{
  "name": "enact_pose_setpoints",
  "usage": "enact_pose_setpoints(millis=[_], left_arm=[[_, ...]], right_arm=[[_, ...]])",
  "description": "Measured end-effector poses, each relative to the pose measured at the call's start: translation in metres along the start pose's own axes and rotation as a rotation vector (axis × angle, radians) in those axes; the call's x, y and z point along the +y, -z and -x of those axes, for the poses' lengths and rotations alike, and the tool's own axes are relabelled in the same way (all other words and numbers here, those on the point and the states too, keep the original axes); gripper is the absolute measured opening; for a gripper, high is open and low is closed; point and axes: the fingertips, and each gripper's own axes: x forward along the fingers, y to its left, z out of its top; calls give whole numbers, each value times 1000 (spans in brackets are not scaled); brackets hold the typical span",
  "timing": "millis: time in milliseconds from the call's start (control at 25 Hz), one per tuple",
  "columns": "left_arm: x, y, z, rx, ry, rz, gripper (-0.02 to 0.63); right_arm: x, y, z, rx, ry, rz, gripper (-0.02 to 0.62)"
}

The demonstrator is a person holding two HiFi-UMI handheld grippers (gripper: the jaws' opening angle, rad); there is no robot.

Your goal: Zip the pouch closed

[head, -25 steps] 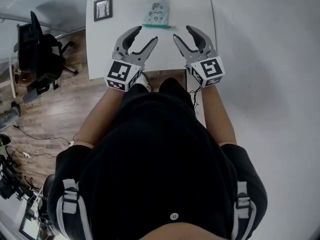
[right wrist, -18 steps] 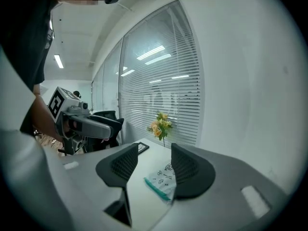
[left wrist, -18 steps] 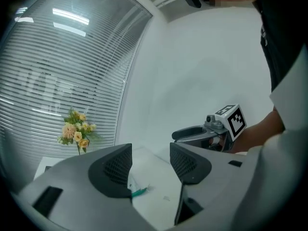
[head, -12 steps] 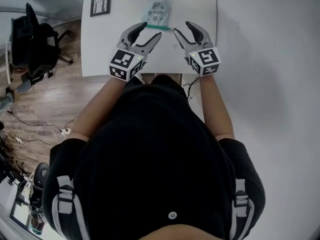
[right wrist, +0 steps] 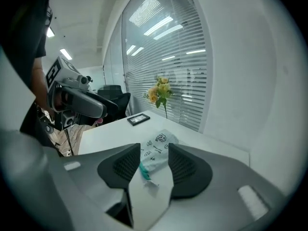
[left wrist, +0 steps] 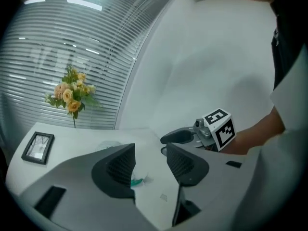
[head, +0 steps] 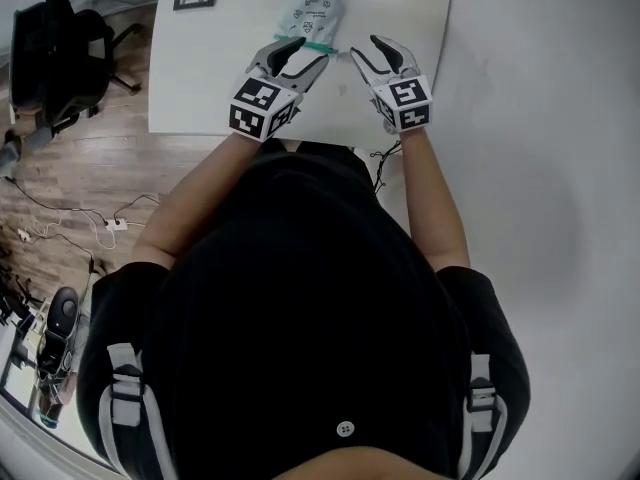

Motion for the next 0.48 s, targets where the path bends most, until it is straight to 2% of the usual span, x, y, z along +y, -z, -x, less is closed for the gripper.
enact_pose_setpoints(millis=[80,480], left_arm=[[-2,11,-12,36,-3,21,204],[0,81,-61,232,-66,105,187]], right_arm=[[-3,11,-8,35,-29,13,175],[-9,71,-43,188,-145,76,173]])
